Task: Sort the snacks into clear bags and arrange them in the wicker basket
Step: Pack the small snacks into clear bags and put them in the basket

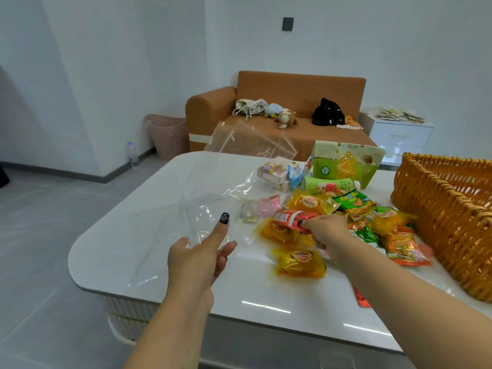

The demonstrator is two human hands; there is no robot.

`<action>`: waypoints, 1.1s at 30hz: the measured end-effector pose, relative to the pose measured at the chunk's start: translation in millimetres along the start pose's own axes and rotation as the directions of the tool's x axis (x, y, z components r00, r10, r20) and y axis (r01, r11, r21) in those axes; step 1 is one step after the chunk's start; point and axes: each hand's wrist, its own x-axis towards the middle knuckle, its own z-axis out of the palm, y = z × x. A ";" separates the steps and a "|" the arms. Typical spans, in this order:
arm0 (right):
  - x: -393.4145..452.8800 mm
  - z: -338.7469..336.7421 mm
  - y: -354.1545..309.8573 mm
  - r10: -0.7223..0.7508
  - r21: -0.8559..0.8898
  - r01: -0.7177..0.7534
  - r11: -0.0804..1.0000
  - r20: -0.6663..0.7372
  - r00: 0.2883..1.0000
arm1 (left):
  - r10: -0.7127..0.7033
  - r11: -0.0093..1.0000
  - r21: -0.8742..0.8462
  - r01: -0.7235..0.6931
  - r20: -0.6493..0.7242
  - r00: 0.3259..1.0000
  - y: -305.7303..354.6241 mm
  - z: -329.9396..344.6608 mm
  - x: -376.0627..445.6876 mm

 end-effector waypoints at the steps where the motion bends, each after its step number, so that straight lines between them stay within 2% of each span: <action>1: -2.5 2.2 -5.3 -0.015 0.032 0.014 0.999 0.016 1.000 | -0.003 1.000 0.001 0.003 0.002 1.000 -1.2 3.9 0.5; 4: -5.5 11.4 -18.0 -0.086 0.214 0.053 0.975 0.149 0.985 | 0.001 1.000 -0.014 -0.001 0.013 1.000 -5.0 14.9 1.8; 6: 1.2 19.4 -18.2 -0.197 0.194 0.158 0.968 0.205 0.959 | 0.001 1.000 -0.013 -0.001 0.019 1.000 -7.3 20.1 3.2; 8: 10.8 25.5 -12.5 -0.291 -0.116 0.323 0.939 0.230 0.929 | -0.012 1.000 -0.008 0.012 0.025 1.000 -9.0 23.4 5.1; 10: 18.6 31.6 -4.2 -0.320 -0.505 0.425 0.752 0.284 0.904 | -0.030 1.000 0.001 0.030 0.042 0.999 -10.1 26.7 6.3; 11: 20.0 34.8 0.0 -0.319 -0.606 0.441 0.662 0.305 0.897 | -0.033 0.999 0.006 0.033 0.052 0.998 -10.4 28.6 6.4; 14: 18.6 43.9 10.8 -0.285 -0.709 0.455 0.539 0.355 0.891 | -0.015 1.000 0.024 0.013 0.068 0.998 -9.1 31.8 2.9; 16: 18.7 44.4 12.2 -0.318 -0.715 0.466 0.521 0.343 0.884 | 0.001 1.000 0.030 -0.003 0.063 0.998 -8.2 28.8 2.7; 18: 19.4 35.1 13.9 -0.450 -0.644 0.490 0.588 0.243 0.859 | -0.007 1.000 0.025 0.006 0.061 0.998 -8.5 24.7 2.5; 20: 11.0 17.8 16.7 -0.622 -0.458 0.567 0.685 0.038 0.782 | -0.030 0.999 0.021 0.028 0.069 0.997 -8.4 21.9 0.0; 22: -5.8 -3.9 21.1 -0.702 -0.204 0.676 0.708 -0.101 0.705 | -0.034 0.999 0.032 0.032 0.089 0.995 -7.3 21.0 -3.8; 24: -22.7 -21.3 31.3 -0.714 -0.142 0.705 0.695 -0.015 0.700 | -0.025 0.998 0.055 0.019 0.106 0.994 -7.2 22.2 -7.0; 26: -30.0 -27.5 45.9 -0.691 -0.245 0.706 0.664 0.159 0.705 | -0.026 0.998 0.064 0.019 0.119 0.993 -9.2 23.4 -8.7; 28: -32.1 -26.1 60.9 -0.625 -0.289 0.683 0.671 0.275 0.730 | -0.042 0.997 0.070 0.032 0.139 0.989 -11.2 24.9 -11.7; 30: -35.2 -22.3 69.4 -0.549 -0.277 0.629 0.726 0.318 0.773 | -0.057 0.996 0.077 0.045 0.154 0.986 -11.4 26.3 -16.3; 33: -36.4 -15.7 72.2 -0.505 -0.393 0.627 0.673 0.375 0.777 | -0.063 0.994 0.097 0.047 0.162 0.985 -9.0 27.1 -21.7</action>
